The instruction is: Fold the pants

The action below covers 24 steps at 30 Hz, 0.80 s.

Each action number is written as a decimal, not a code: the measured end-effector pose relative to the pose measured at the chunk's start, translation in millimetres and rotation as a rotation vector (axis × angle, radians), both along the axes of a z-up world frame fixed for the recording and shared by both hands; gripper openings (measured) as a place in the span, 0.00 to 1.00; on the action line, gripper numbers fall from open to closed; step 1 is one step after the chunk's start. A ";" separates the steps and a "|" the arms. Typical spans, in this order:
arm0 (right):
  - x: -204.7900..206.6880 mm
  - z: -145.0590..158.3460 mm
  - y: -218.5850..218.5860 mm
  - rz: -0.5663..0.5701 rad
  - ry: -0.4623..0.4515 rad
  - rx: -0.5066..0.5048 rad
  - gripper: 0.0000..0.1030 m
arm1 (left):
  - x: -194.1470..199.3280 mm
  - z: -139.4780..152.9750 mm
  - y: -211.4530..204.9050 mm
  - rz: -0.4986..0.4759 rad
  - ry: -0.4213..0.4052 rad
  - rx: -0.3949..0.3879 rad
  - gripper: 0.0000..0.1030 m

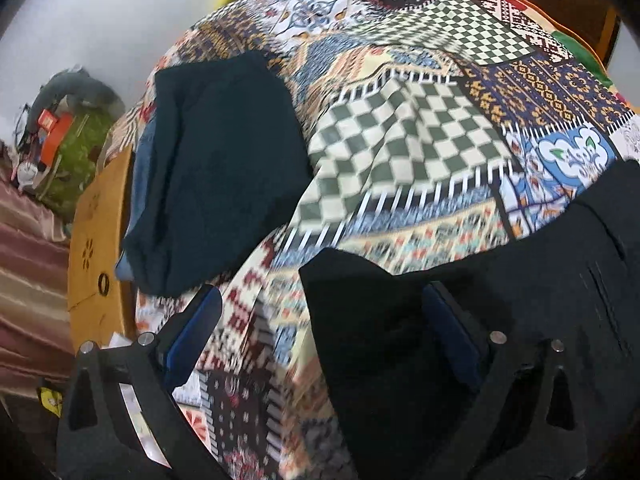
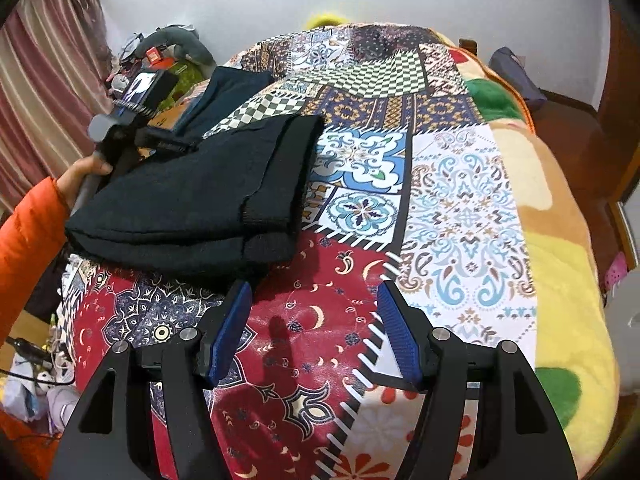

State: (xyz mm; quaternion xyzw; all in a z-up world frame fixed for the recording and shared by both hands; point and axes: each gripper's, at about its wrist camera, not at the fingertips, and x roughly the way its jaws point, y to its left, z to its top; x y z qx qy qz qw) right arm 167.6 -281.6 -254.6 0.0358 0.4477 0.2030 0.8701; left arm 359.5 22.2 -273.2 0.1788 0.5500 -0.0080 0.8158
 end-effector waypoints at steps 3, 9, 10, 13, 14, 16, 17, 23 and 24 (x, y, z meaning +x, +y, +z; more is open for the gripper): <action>0.6 5.2 -1.5 0.001 -0.016 -0.006 0.59 | -22.5 4.6 17.3 0.017 0.003 -0.011 0.99; 1.9 16.4 5.0 0.020 -0.054 -0.006 0.60 | -89.2 24.2 53.6 0.063 0.012 -0.120 0.99; 2.4 18.5 7.1 0.025 -0.061 -0.006 0.60 | -99.8 27.5 55.4 0.065 0.006 -0.139 0.99; 4.4 24.6 12.8 0.040 -0.082 -0.001 0.60 | -131.5 37.1 58.0 0.066 -0.018 -0.193 0.99; 4.1 26.4 14.6 0.045 -0.089 0.000 0.60 | -140.1 39.4 57.9 0.068 -0.022 -0.212 0.99; 4.5 30.0 18.8 0.056 -0.103 0.002 0.60 | -157.5 42.8 55.7 0.078 -0.024 -0.263 0.99; 4.2 31.3 20.7 0.060 -0.108 0.002 0.60 | -165.2 44.4 54.5 0.080 -0.023 -0.290 0.99; 9.7 34.7 31.8 0.088 -0.128 -0.004 0.65 | -191.2 59.0 36.0 0.056 -0.080 -0.303 0.98; 12.9 35.1 34.3 0.096 -0.129 -0.006 0.65 | -190.9 63.9 35.8 0.063 -0.098 -0.295 0.98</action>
